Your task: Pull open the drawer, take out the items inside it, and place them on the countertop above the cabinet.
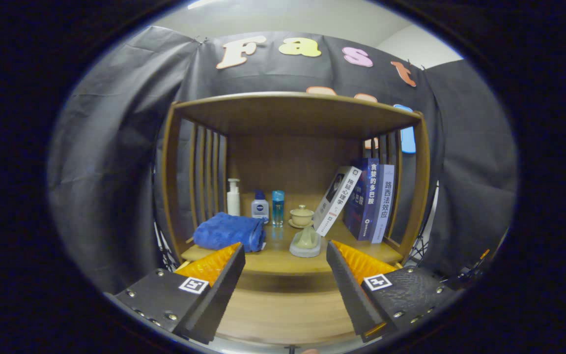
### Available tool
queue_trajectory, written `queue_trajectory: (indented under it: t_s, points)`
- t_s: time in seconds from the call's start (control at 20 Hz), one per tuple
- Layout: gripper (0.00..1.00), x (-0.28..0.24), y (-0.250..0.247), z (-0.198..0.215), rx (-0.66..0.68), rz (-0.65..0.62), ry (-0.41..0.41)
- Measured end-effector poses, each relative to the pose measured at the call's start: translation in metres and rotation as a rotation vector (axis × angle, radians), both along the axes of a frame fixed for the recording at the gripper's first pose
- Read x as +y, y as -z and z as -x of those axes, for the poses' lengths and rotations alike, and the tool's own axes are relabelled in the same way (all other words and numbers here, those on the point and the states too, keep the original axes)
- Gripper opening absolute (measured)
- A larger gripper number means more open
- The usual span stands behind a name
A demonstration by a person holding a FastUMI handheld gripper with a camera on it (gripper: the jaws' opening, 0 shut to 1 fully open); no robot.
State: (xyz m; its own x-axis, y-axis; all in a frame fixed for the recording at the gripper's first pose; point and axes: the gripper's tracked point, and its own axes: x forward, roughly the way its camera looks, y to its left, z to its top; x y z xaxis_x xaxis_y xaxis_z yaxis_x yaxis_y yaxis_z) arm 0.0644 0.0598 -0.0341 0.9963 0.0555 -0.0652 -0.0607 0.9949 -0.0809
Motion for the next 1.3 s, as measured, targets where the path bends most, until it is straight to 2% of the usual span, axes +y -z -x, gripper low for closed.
queue_trajectory:
  t_s: [0.25,0.35,0.65,0.75,0.95,1.2,1.3]
  points:
    - [0.99,-0.002,0.003,0.049,-0.042,-0.035,0.006]
    - [0.99,-0.007,0.022,0.056,-0.046,-0.043,0.027]
    - [0.99,-0.026,0.083,0.072,-0.036,-0.045,0.055]
    - [0.99,-0.039,0.099,0.071,-0.022,-0.077,0.092]
    - [0.99,-0.042,0.123,0.070,0.022,-0.142,0.082]
    - [0.99,-0.025,0.158,0.083,0.073,-0.073,0.008]
    - [0.99,-0.035,0.179,0.095,0.100,-0.040,0.037]
